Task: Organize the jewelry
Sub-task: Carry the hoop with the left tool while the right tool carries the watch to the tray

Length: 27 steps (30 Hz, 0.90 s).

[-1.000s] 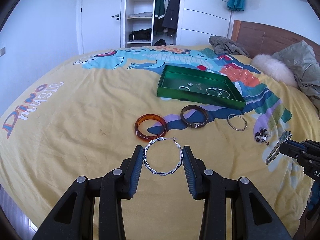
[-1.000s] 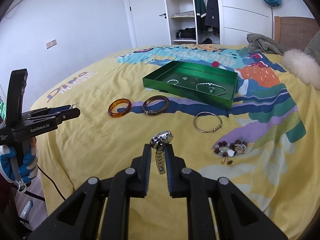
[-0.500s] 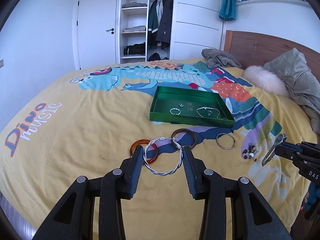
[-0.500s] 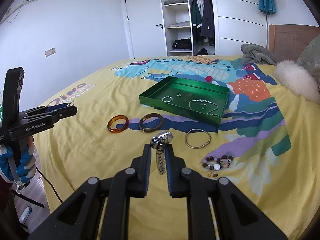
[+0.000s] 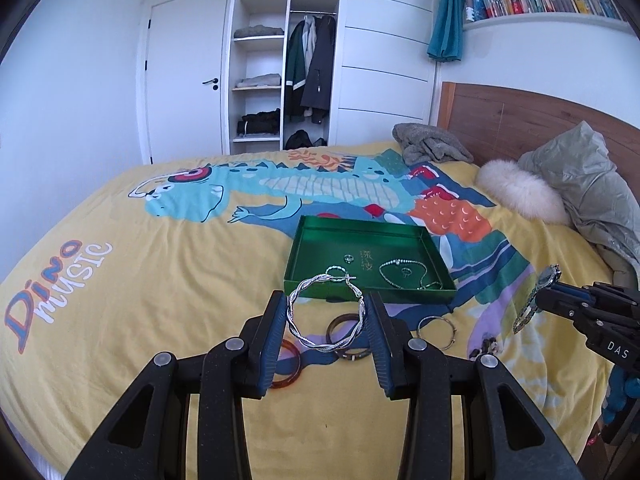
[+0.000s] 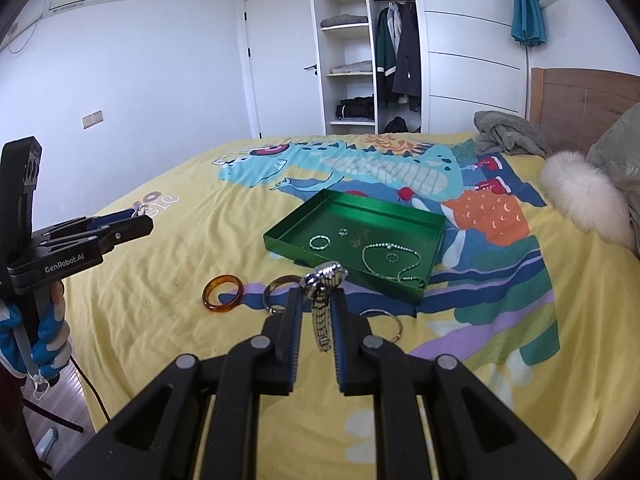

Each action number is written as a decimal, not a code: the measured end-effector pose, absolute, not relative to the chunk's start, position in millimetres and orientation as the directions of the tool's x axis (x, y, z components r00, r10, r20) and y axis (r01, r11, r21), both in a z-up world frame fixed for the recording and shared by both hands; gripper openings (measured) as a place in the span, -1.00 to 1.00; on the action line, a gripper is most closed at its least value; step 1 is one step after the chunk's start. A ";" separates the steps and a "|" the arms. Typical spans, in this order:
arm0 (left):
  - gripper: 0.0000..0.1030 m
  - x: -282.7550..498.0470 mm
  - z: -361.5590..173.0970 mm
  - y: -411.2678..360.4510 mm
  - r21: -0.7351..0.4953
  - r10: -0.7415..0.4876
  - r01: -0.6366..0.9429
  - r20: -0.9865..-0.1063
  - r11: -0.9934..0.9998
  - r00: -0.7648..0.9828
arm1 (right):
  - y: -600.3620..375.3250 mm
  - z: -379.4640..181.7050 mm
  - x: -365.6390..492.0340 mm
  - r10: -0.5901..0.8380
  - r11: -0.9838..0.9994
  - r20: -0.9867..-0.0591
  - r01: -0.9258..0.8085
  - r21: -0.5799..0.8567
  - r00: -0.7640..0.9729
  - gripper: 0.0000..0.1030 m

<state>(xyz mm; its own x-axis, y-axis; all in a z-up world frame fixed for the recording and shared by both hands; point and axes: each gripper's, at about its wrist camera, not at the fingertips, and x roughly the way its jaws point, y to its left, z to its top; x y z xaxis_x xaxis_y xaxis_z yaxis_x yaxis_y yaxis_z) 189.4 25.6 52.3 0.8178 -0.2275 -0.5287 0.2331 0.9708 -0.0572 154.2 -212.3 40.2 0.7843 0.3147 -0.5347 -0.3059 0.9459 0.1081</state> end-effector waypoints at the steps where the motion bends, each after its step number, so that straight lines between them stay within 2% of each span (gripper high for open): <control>1: -0.23 192.2 55.1 24.7 -0.056 -0.229 0.235 -0.525 0.970 0.820 | -212.5 44.0 157.1 0.314 0.946 -0.531 -0.305 0.107 0.787 -0.75; 14: -0.23 236.7 79.1 7.4 -0.054 -0.248 0.256 -0.496 0.965 0.832 | -215.6 79.4 211.8 0.298 0.953 -0.501 -0.283 0.107 0.812 -0.75; 27: -0.23 307.7 86.4 -18.3 -0.049 -0.247 0.258 -0.506 0.965 0.826 | -230.7 92.6 285.1 0.272 0.962 -0.496 -0.249 0.114 0.825 -0.75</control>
